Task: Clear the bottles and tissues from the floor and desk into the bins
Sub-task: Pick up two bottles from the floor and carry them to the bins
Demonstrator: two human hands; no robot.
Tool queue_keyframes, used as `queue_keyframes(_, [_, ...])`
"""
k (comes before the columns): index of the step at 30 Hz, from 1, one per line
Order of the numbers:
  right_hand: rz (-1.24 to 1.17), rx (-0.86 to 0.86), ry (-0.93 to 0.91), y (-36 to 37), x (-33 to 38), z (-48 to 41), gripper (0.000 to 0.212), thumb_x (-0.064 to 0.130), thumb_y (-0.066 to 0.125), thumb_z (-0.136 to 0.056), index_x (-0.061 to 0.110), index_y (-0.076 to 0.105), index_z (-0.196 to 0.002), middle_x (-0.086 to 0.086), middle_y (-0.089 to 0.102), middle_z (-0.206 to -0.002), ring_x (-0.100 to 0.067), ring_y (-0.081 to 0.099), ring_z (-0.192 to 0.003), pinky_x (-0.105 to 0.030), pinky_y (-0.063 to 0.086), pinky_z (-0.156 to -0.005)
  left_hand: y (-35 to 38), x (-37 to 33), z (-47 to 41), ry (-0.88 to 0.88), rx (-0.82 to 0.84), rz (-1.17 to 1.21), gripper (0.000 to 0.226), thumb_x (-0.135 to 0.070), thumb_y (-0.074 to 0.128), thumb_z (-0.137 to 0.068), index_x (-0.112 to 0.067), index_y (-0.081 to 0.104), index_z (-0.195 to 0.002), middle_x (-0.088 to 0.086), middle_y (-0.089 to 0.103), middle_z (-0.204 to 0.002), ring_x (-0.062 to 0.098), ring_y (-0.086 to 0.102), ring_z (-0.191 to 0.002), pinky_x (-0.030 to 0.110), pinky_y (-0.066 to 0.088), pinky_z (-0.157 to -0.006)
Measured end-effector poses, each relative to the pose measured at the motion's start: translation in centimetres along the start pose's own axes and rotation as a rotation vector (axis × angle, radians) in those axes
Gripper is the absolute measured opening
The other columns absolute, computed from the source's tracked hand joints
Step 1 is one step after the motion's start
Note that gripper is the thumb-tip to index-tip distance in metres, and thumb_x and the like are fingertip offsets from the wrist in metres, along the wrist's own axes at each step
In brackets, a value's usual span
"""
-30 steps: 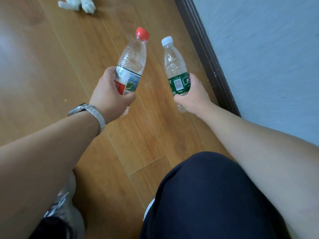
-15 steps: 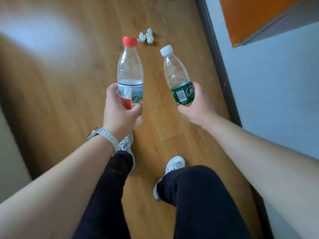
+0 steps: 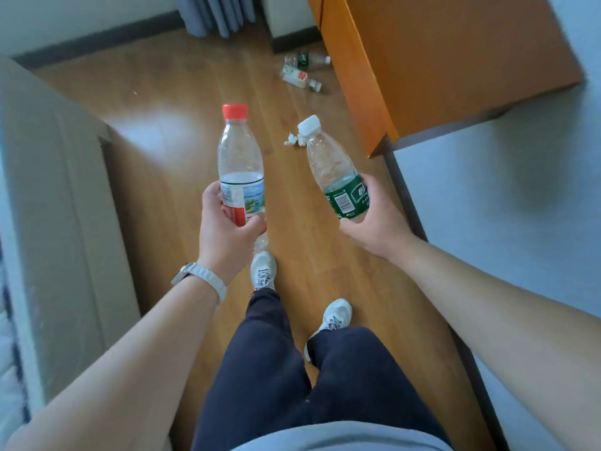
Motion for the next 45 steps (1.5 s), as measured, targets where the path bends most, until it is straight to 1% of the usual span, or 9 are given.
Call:
queue_keyframes(8, [-0.073,-0.165,-0.017,-8.2,5.9,5.4,0.064,0.021,0.076,-0.071,0.04,0.04,-0.12,0.014,0.055,-0.107,-0.003,0.058,-0.094,-0.021,0.054,-0.074,-0.8,-6.1,2.9,0.071,0.083,-0.006,0.063,-0.018,0.073,-0.084,-0.03,0.035,-0.133,-0.018,0.059,-0.1,-0.015,0.061,-0.077,0.007,0.048,-0.062])
queue_keyframes(12, [-0.095,-0.263,0.0,-10.9,8.2,7.3,0.065,0.017,0.076,-0.073,0.039,0.039,-0.121,0.015,0.055,-0.106,-0.002,0.057,-0.094,-0.012,0.05,-0.067,-0.5,-9.0,2.1,0.134,0.163,-0.021,0.065,-0.026,0.075,-0.081,-0.038,0.034,-0.132,-0.018,0.06,-0.108,-0.01,0.062,-0.086,0.021,0.053,-0.075])
queue_keyframes(23, [-0.106,-0.661,0.242,-15.1,11.9,13.2,0.069,0.018,0.075,-0.069,0.046,0.037,-0.119,0.018,0.057,-0.11,0.002,0.057,-0.096,-0.022,0.049,-0.078,1.8,-20.3,-1.4,0.443,0.535,-0.013,0.066,-0.024,0.078,-0.08,-0.032,0.039,-0.133,-0.018,0.062,-0.107,-0.006,0.064,-0.089,0.013,0.052,-0.069])
queue_keyframes(29, [-0.158,-0.862,0.392,-15.0,13.0,19.4,0.068,0.021,0.072,-0.069,0.047,0.037,-0.122,0.019,0.058,-0.108,-0.002,0.061,-0.085,-0.027,0.051,-0.069,4.6,-23.4,-0.7,0.578,0.763,-0.058,0.071,-0.027,0.078,-0.08,-0.029,0.037,-0.138,-0.014,0.06,-0.117,0.001,0.063,-0.1,0.015,0.053,-0.078])
queue_keyframes(32, [-0.175,-0.949,0.462,-14.5,13.2,24.5,0.068,0.018,0.071,-0.071,0.051,0.034,-0.118,0.027,0.052,-0.112,0.01,0.053,-0.098,-0.016,0.044,-0.076,6.5,-24.9,2.1,0.644,0.899,-0.085,0.071,-0.028,0.077,-0.08,-0.026,0.037,-0.139,-0.012,0.06,-0.119,0.005,0.063,-0.104,0.023,0.055,-0.084])
queue_keyframes(35, [-0.181,-1.04,0.538,-13.9,13.0,30.3,0.071,0.018,0.071,-0.073,0.052,0.031,-0.121,0.029,0.049,-0.113,0.017,0.047,-0.101,-0.009,0.037,-0.075,8.2,-26.2,6.8,0.722,1.038,-0.094,0.071,-0.028,0.077,-0.081,-0.026,0.036,-0.139,-0.018,0.058,-0.117,-0.004,0.061,-0.1,0.011,0.051,-0.075])
queue_keyframes(37, [-0.207,-1.113,0.586,-13.2,12.7,34.3,0.072,0.017,0.071,-0.072,0.053,0.032,-0.121,0.026,0.051,-0.114,0.014,0.049,-0.102,-0.012,0.039,-0.078,8.9,-26.7,10.4,0.778,1.112,-0.084,0.069,-0.027,0.077,-0.081,-0.025,0.038,-0.139,-0.017,0.058,-0.118,-0.005,0.062,-0.098,0.008,0.05,-0.073])
queue_keyframes(41, [-0.279,-1.25,0.631,-11.2,13.0,42.1,0.069,0.018,0.07,-0.072,0.058,0.036,-0.117,0.025,0.056,-0.11,0.005,0.055,-0.099,-0.024,0.049,-0.082,9.5,-26.5,18.5,0.873,1.273,-0.082,0.064,-0.025,0.077,-0.082,-0.026,0.04,-0.134,-0.011,0.061,-0.119,0.005,0.065,-0.1,0.021,0.056,-0.082])
queue_keyframes(45, [-0.321,-1.374,0.655,-8.5,13.6,50.4,0.069,0.02,0.073,-0.073,0.059,0.036,-0.117,0.027,0.057,-0.109,0.008,0.054,-0.1,-0.021,0.046,-0.08,9.0,-25.2,27.4,0.954,1.393,-0.104,0.067,-0.025,0.078,-0.081,-0.028,0.04,-0.136,-0.014,0.061,-0.117,0.002,0.065,-0.099,0.019,0.054,-0.079])
Point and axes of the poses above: each hand's wrist, its own z-axis away from the middle knuckle, its own y-axis out of the palm, x = y × z, the point moved 10 cm from there along -z, towards the middle knuckle
